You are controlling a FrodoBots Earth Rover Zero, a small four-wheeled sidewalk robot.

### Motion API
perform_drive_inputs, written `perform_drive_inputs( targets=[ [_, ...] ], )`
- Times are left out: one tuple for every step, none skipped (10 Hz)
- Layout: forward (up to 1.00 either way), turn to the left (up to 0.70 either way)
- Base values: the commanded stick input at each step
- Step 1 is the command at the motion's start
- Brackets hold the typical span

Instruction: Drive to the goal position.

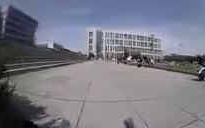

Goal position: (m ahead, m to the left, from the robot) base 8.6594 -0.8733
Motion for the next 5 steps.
perform_drive_inputs(
  targets=[
    [0.70,0.00],
    [0.70,0.00],
    [0.70,0.00],
    [0.70,0.00],
    [0.70,0.00]
  ],
)
